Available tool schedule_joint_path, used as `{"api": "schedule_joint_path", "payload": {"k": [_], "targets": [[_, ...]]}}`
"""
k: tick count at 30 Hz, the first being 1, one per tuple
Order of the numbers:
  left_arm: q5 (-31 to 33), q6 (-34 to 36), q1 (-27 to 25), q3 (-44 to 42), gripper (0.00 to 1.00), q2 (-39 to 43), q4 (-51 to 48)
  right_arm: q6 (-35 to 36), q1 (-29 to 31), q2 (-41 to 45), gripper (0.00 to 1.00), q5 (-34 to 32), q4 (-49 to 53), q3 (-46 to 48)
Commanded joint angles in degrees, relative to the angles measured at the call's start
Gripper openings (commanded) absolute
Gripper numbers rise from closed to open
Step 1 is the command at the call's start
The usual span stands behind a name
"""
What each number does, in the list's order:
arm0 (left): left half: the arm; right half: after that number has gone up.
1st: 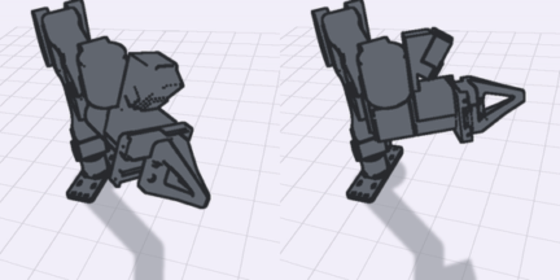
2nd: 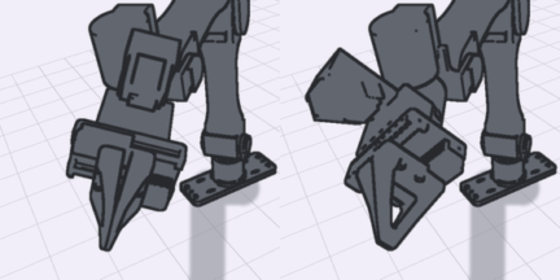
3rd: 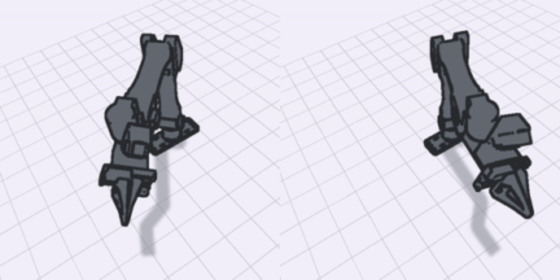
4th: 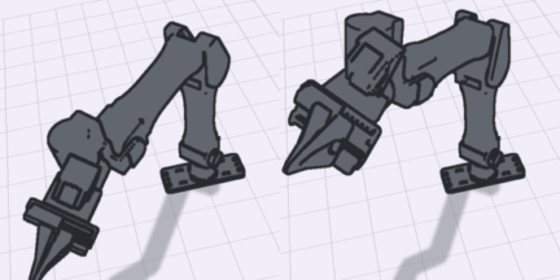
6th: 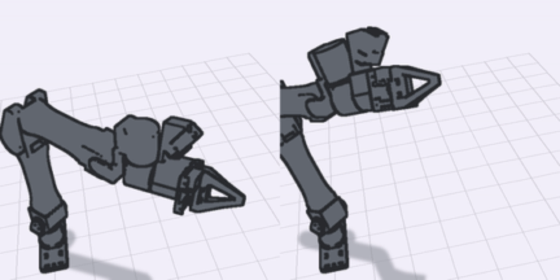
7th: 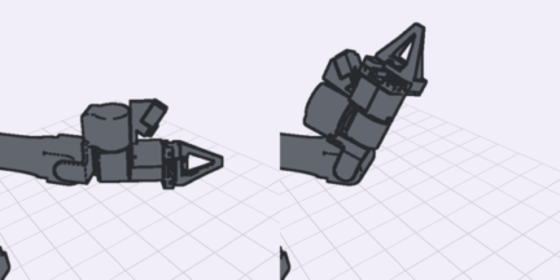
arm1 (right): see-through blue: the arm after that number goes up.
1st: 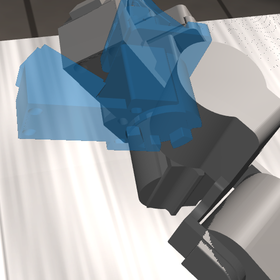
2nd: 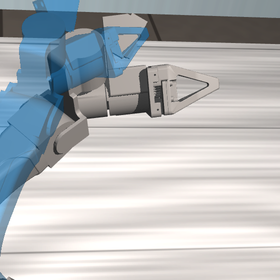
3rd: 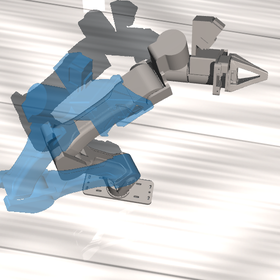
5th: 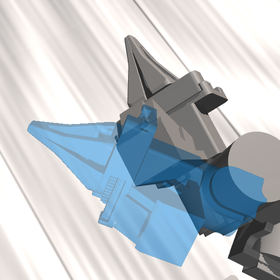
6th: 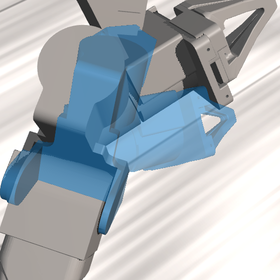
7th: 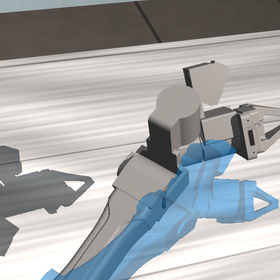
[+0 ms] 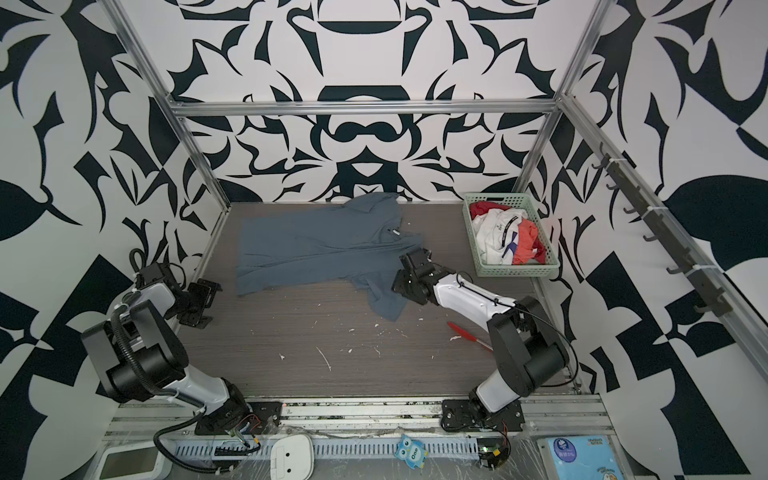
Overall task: Fold and stack the t-shirts
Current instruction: 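Grasp the t-shirt edges nearest the robot with both grippers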
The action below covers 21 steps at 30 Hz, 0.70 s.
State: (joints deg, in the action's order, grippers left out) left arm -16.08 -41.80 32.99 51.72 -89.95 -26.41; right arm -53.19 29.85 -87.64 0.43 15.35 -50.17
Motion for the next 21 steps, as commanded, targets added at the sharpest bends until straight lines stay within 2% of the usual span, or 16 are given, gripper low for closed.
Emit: {"api": "schedule_joint_path", "payload": {"k": [1,6,10,11,14,18,21], "targets": [[-6.68,-2.19,-0.41,0.56,0.87,-2.32,2.51,-8.68,1.04,3.68,0.64,-1.92,-6.54,4.07],[-7.10,-3.55,-1.55,1.97,0.86,-5.57,2.76,-13.12,1.00,3.08,0.67,-1.07,-9.27,9.34],[-3.86,-3.29,-5.24,2.93,0.86,-8.65,2.06,-14.88,1.00,-0.41,0.68,1.02,-11.60,9.98],[-3.38,-3.36,-5.80,3.32,0.81,-9.61,2.38,-15.71,1.00,-1.58,0.68,1.91,-13.18,10.24],[-3.20,-3.81,-8.16,4.57,0.76,-12.56,3.28,-18.39,0.99,-4.46,0.68,3.96,-17.90,11.21],[-2.01,-3.81,-9.26,5.73,0.67,-14.76,3.23,-20.11,1.00,-5.20,0.68,3.94,-19.28,12.03],[-1.77,-3.01,-10.08,6.28,0.54,-15.90,3.19,-20.19,0.98,-4.21,0.67,2.30,-17.36,12.15]]}}
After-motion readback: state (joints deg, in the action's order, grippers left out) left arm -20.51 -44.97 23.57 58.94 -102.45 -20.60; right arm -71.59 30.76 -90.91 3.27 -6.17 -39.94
